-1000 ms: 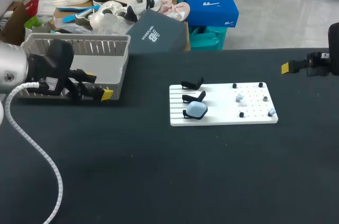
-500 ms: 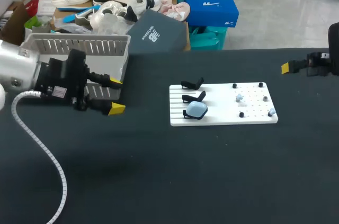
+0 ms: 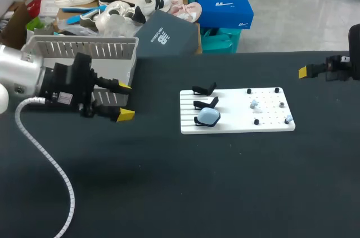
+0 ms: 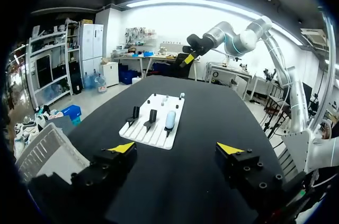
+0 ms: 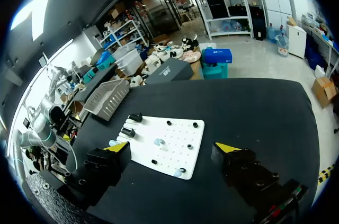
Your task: Pick up each earbud case from the left stands, insert the matching earbuds, close the lid, and place the case in the box.
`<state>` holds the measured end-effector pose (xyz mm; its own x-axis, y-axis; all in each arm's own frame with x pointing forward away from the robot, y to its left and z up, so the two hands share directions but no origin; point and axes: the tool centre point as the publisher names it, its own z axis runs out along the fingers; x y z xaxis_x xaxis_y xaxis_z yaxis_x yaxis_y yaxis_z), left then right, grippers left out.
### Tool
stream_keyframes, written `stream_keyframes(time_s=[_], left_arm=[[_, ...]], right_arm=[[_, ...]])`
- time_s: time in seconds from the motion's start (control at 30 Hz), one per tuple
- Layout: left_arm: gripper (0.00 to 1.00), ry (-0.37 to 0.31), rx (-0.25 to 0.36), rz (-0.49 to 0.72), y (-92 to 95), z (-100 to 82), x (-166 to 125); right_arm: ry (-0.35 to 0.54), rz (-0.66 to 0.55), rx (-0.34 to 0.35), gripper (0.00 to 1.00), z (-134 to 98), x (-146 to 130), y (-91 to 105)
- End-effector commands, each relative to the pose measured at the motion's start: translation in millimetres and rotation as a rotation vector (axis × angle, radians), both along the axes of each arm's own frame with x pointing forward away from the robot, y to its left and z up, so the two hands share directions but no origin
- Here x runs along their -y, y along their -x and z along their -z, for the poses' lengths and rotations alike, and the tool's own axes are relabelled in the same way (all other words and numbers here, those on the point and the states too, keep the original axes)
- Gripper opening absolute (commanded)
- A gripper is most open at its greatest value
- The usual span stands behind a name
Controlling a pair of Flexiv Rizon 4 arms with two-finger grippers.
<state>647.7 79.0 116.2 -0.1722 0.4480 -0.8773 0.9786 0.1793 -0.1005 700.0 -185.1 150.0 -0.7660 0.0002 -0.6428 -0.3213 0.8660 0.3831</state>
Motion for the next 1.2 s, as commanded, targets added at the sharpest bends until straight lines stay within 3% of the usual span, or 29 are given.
stream_keyframes(time_s=[0.03, 0.27, 0.5, 0.8, 0.93, 1.2], left_arm=[[1.00, -0.020, 0.035, -0.015, -2.6, 8.8, -2.4], [1.00, -0.064, 0.124, 0.014, -7.1, 22.1, 10.1], [1.00, -0.061, 0.119, 0.048, -12.6, 25.6, 31.1], [1.00, 0.027, 0.097, 0.132, -26.7, 37.5, 64.2], [1.00, 0.011, 0.133, 0.164, -31.5, 45.1, 79.5], [1.00, -0.004, 0.121, 0.164, -38.2, 52.6, 100.8]], right_arm=[[0.000, 0.000, 0.000, 1.00, 0.0, 0.0, 0.0], [0.000, 0.000, 0.000, 1.00, 0.0, 0.0, 0.0], [0.000, 0.000, 0.000, 1.00, 0.0, 0.0, 0.0], [0.000, 0.000, 0.000, 1.00, 0.0, 0.0, 0.0], [0.000, 0.000, 0.000, 1.00, 0.0, 0.0, 0.0], [0.000, 0.000, 0.000, 1.00, 0.0, 0.0, 0.0]])
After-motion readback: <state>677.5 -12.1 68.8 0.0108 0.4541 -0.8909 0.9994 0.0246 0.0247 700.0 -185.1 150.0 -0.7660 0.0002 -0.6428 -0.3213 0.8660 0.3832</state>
